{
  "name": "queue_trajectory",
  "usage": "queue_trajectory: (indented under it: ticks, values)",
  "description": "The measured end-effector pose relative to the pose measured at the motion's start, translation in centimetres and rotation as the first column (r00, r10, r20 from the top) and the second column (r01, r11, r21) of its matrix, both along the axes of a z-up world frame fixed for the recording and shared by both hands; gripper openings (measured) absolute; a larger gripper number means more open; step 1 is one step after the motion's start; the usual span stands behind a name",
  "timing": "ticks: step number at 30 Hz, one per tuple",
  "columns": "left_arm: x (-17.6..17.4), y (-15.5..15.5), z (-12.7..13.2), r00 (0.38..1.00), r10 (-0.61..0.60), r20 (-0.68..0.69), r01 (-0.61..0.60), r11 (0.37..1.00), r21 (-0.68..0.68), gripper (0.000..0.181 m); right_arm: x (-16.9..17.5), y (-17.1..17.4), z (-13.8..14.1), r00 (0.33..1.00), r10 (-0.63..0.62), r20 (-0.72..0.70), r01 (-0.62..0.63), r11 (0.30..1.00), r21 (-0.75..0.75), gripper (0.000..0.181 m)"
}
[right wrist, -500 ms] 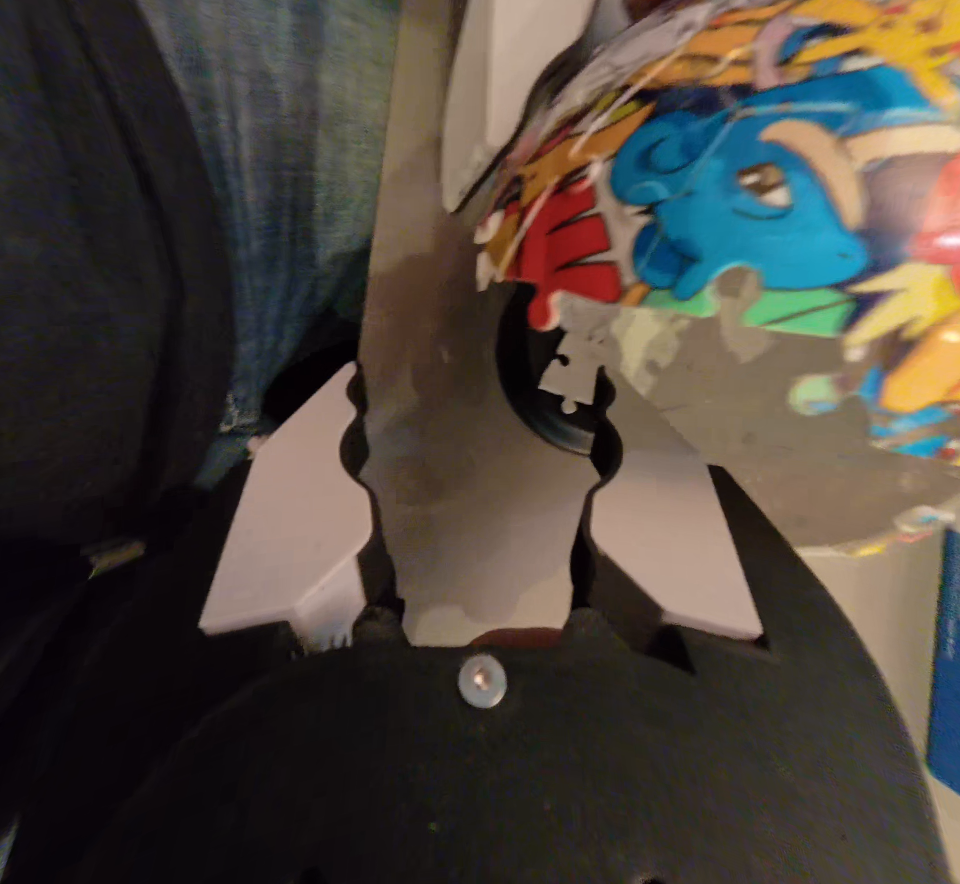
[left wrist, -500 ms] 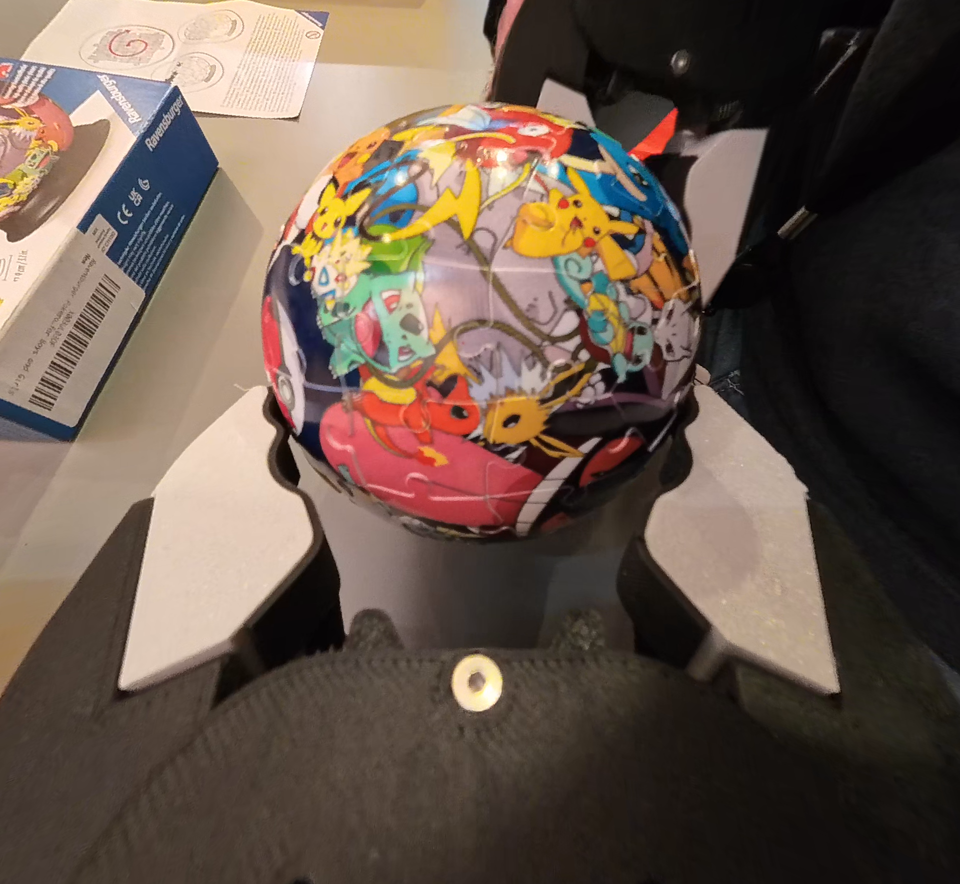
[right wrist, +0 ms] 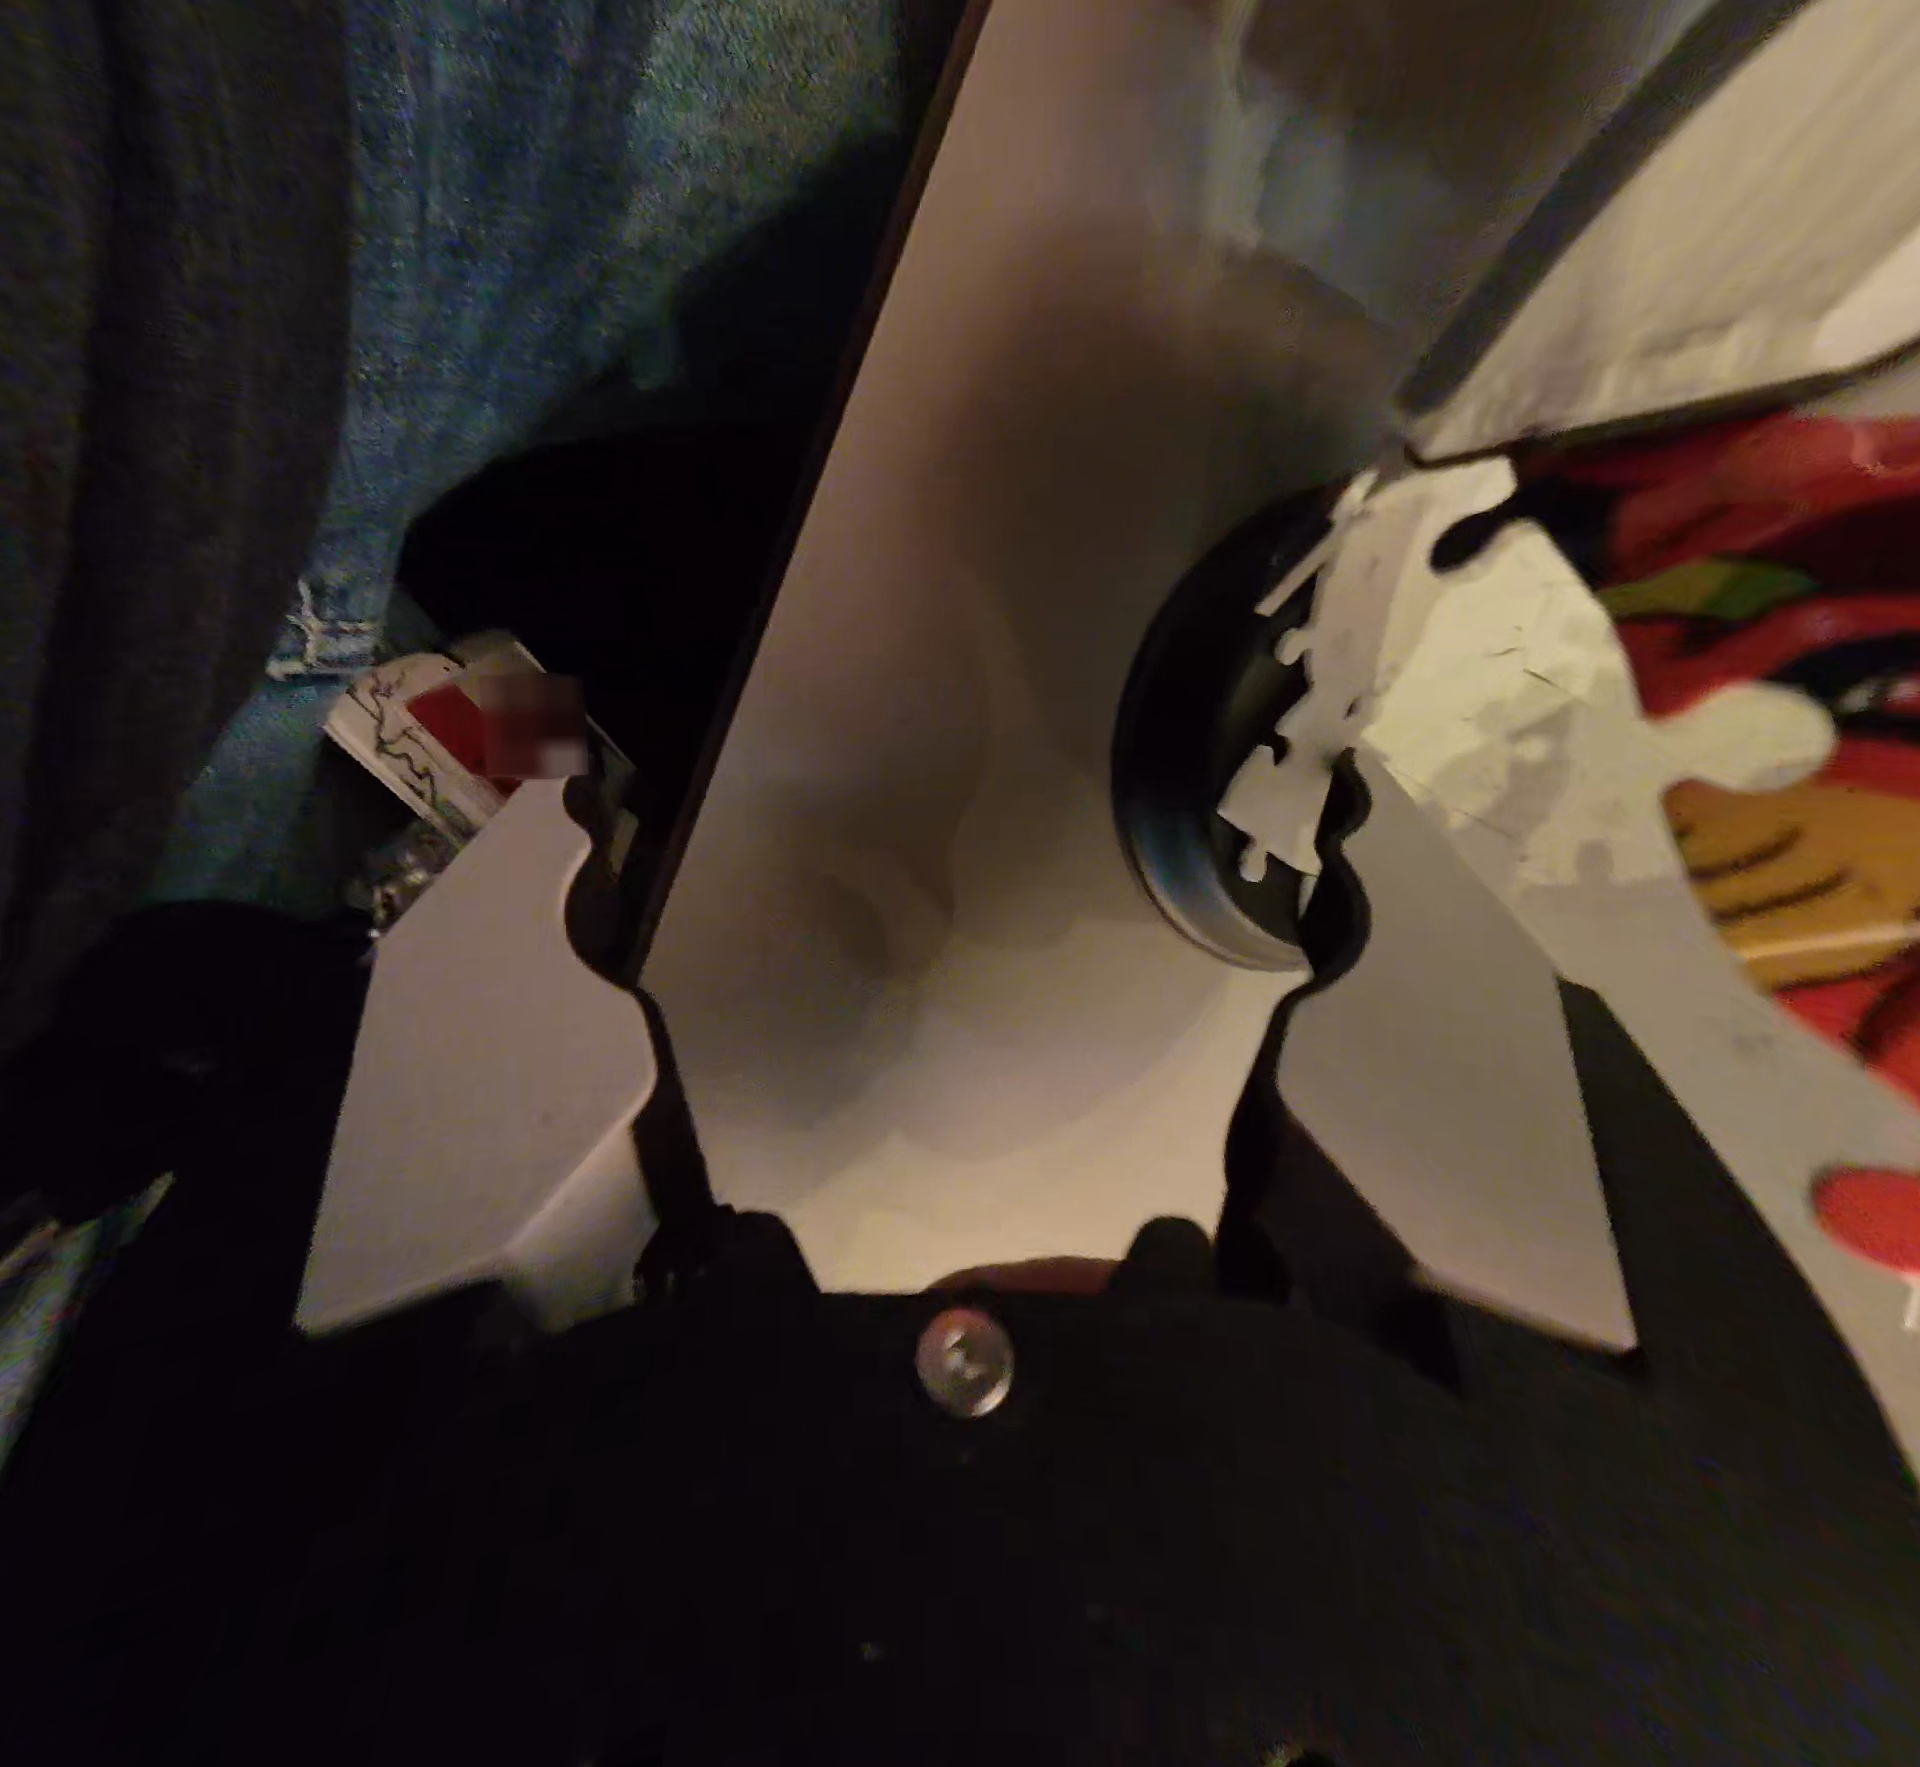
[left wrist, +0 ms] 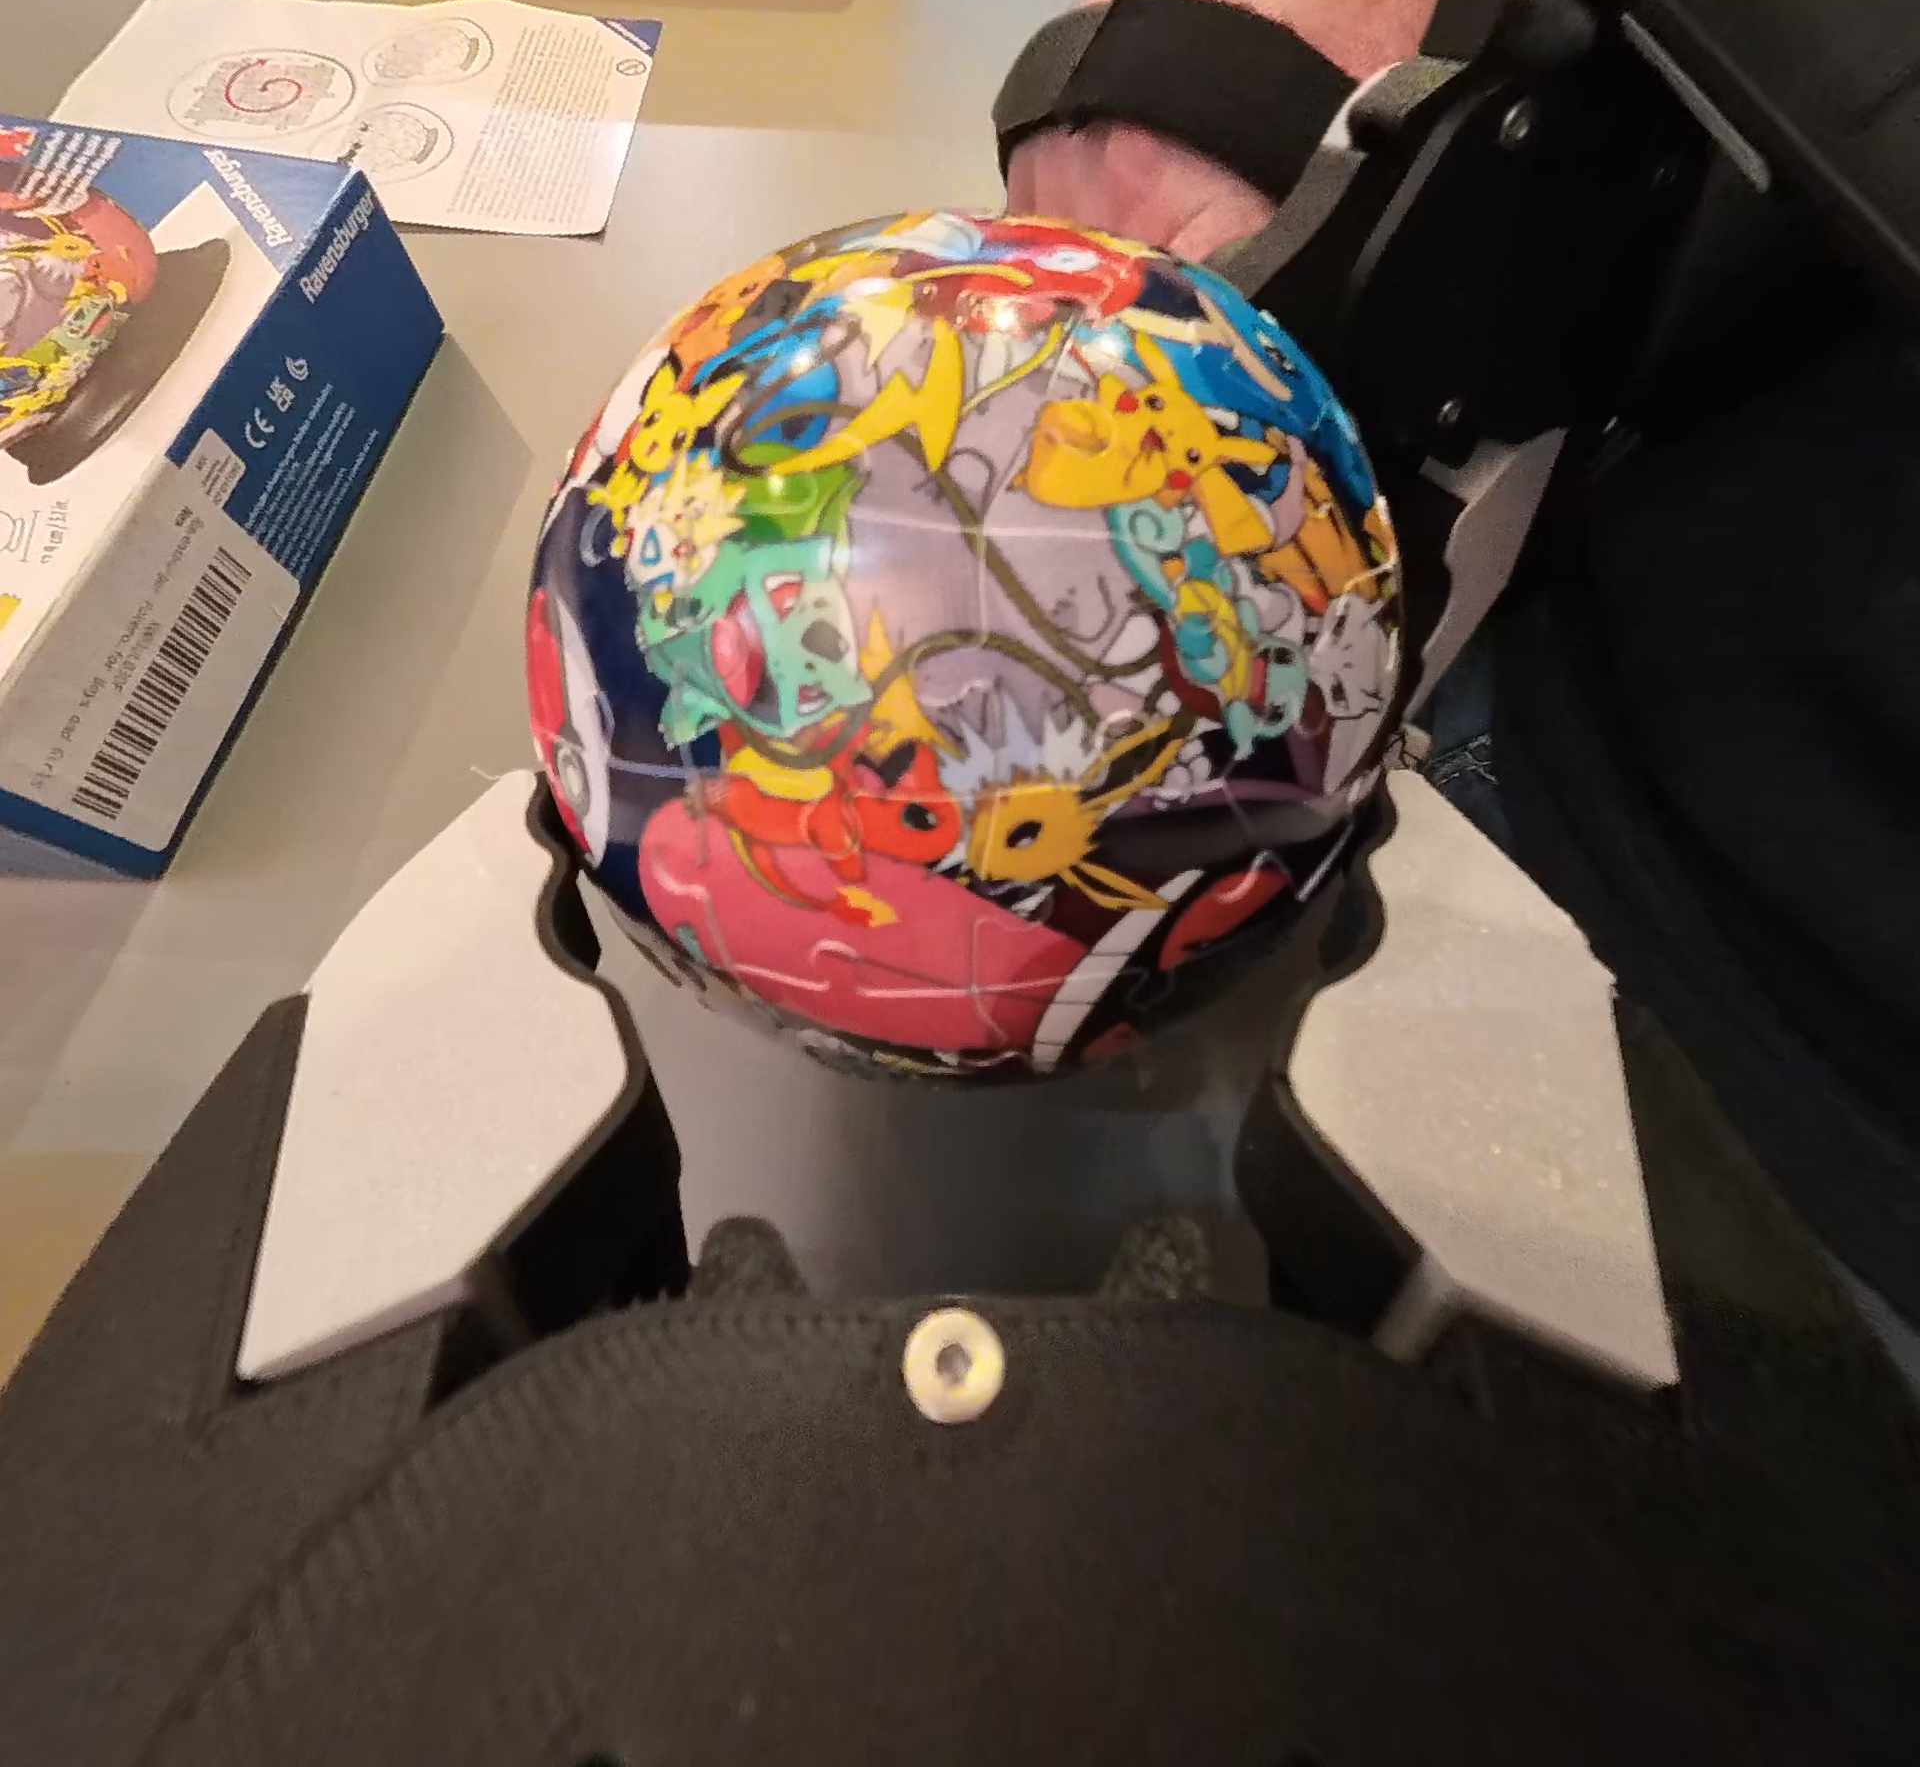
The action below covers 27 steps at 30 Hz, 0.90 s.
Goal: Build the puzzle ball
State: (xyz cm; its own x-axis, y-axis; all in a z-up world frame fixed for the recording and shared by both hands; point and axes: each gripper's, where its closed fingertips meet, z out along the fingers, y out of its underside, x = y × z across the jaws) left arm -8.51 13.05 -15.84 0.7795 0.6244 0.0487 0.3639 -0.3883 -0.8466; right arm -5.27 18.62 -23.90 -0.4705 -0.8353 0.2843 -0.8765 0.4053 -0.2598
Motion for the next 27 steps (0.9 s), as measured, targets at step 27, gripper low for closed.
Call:
queue_trajectory:
  ticks: [27]
  values:
    - [0.1,0.0,-0.4,1.000,0.007,0.007,-0.007,1.000,-0.019,0.136,-0.3,3.1,2.5,0.981,-0.182,0.074,0.184,0.982,-0.030,0.110]
